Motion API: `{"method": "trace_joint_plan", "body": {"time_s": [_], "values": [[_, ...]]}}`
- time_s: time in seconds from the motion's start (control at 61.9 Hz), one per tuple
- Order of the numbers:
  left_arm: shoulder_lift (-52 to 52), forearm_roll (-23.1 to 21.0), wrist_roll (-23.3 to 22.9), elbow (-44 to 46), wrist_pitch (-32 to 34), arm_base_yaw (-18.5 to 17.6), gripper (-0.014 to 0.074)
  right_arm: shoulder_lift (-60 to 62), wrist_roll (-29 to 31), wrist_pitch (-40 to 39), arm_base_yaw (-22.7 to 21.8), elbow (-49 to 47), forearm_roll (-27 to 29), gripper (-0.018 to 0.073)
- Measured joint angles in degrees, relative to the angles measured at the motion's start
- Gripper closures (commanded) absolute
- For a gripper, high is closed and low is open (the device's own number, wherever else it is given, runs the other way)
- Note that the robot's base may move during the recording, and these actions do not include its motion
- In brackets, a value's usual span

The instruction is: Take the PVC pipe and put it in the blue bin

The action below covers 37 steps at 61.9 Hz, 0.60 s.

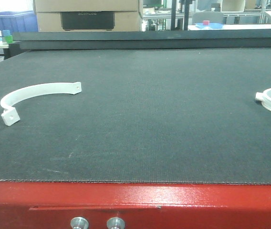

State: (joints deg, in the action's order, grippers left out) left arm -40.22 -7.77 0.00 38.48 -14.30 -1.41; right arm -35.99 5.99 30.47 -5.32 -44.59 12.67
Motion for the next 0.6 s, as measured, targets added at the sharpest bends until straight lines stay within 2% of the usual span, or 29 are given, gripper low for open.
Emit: {"method": "trace_joint_plan", "body": {"time_s": [0.258, 0.485, 0.598], "values": [[-3.53, 0.15, 0.0, 1.14, 5.38, 0.0, 0.0707, -6.02, 0.0, -0.64, 0.0, -0.93, 0.25, 0.0721], [-3.75, 5.52, 0.0, 1.16, 5.13, 0.0, 0.0707, -14.71, 1.23, -1.25, 0.0, -2.12, 0.25, 0.0721], [-4.68, 7.33, 0.0, 1.26, 6.12, 0.0, 0.0707, -21.03, 3.9, -1.25, 0.0, -3.64, 0.25, 0.0715]]}}
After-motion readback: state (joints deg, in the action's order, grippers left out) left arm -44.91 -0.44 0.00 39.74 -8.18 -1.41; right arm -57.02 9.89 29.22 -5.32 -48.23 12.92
